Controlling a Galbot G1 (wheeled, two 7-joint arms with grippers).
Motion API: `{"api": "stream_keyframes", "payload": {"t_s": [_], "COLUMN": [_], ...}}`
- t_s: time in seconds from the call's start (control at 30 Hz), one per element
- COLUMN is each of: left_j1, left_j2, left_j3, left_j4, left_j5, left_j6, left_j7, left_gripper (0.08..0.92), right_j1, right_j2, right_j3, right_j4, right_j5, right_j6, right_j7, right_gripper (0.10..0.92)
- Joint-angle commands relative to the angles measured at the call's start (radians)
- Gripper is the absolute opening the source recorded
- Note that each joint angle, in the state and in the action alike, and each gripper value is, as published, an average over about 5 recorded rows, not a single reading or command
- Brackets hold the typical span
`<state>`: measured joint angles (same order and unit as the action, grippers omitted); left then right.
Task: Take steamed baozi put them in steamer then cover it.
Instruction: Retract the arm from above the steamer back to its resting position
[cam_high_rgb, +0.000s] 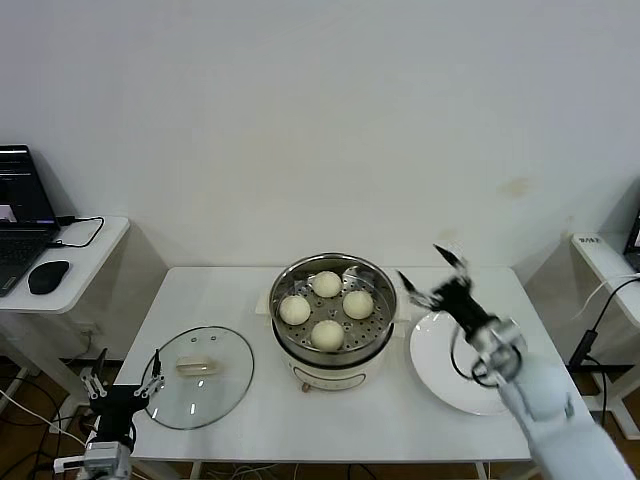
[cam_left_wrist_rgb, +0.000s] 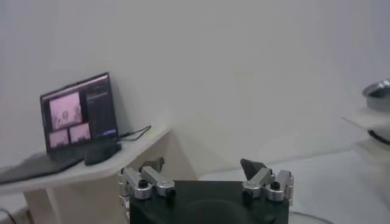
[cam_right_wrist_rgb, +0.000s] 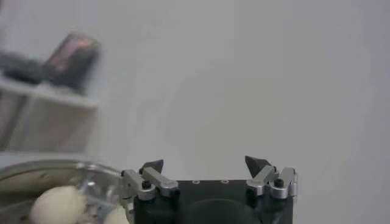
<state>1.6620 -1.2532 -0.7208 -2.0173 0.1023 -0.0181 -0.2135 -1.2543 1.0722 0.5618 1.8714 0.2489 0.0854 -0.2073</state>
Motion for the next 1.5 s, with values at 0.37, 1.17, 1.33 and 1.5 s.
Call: {"api": "stream_keyframes", "payload": {"t_s": [0.37, 1.17, 1.33, 1.5], "left_j1": [0.112, -0.289, -0.332, -0.370], "left_j2": [0.053, 0.135, 0.152, 0.154], "left_j3": [-0.019, 0.205, 0.213, 0.220], "left_j4": [0.129, 0.470, 0.514, 0.549], "left_j5": [1.192, 1.082, 1.063, 1.053], "left_j6": [-0.102, -0.121, -0.120, -0.120], "left_j7": [-0.028, 0.002, 0.007, 0.003], "left_gripper": [0.823, 0.823, 0.823, 0.823], "right_j1": [-0.384, -0.436, -0.438, -0.441], "right_j2": [0.368, 0.443, 0.457, 0.468], "right_j3": [0.371, 0.422, 0.430, 0.431], "right_j4": [-0.039, -0.048, -0.050, -0.053], "right_j5": [-0.169, -0.252, -0.261, -0.274], "right_j6": [0.167, 0.206, 0.211, 0.218], "right_j7": [0.133, 0.138, 0.138, 0.138], "right_gripper": [0.823, 0.823, 0.823, 0.823]}}
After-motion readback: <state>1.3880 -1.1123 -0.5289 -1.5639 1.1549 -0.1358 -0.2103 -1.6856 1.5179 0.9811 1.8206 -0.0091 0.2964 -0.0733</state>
